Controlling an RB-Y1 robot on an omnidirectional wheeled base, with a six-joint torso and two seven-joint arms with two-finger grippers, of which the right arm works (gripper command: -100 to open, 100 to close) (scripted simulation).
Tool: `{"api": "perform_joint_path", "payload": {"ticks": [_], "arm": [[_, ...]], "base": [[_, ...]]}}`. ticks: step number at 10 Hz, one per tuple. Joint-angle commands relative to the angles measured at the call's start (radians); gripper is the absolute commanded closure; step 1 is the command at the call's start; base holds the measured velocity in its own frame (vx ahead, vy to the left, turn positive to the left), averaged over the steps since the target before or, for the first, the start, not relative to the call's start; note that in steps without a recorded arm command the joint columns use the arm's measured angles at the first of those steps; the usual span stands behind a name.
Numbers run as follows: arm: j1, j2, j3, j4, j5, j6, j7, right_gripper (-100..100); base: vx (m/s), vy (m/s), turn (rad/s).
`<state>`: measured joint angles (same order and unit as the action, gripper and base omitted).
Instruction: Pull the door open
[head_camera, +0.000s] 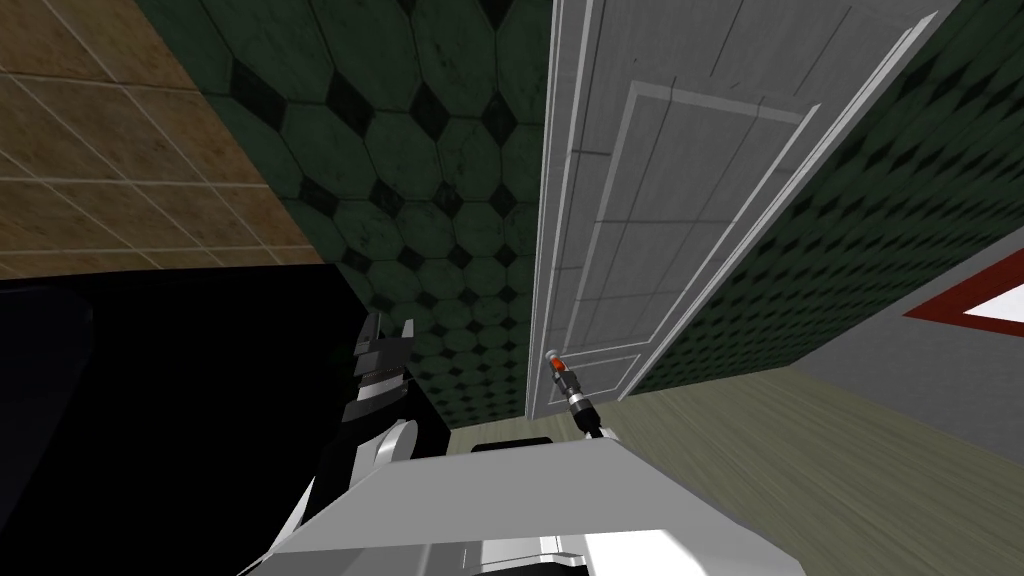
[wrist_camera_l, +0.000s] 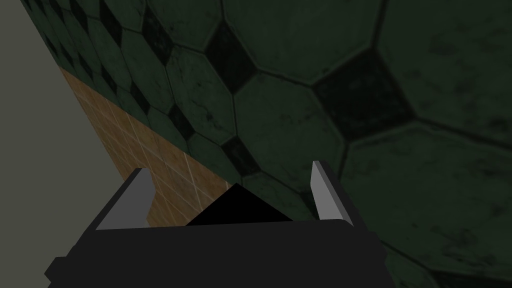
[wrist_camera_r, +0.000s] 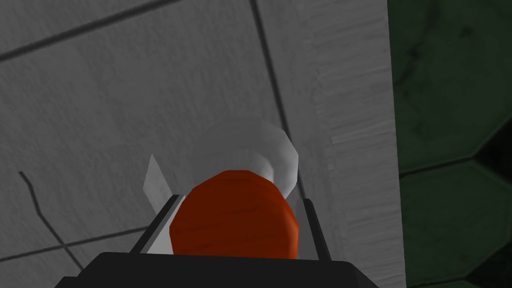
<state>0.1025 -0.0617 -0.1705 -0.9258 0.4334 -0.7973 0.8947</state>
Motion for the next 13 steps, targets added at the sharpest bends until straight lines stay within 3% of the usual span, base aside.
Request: {"api": "perform_joint_path", "payload": {"ticks": [1,13], "arm": [[-0.001,-0.003,0.007,0.007,-0.016,-0.001,-0.05,100],[-0.018,-0.039,0.049,0.036,-0.125,-0.004,-0.329,100]], "base": [[-0.026,-0.007,0.049],[-0.036,-0.009,0.049]]}}
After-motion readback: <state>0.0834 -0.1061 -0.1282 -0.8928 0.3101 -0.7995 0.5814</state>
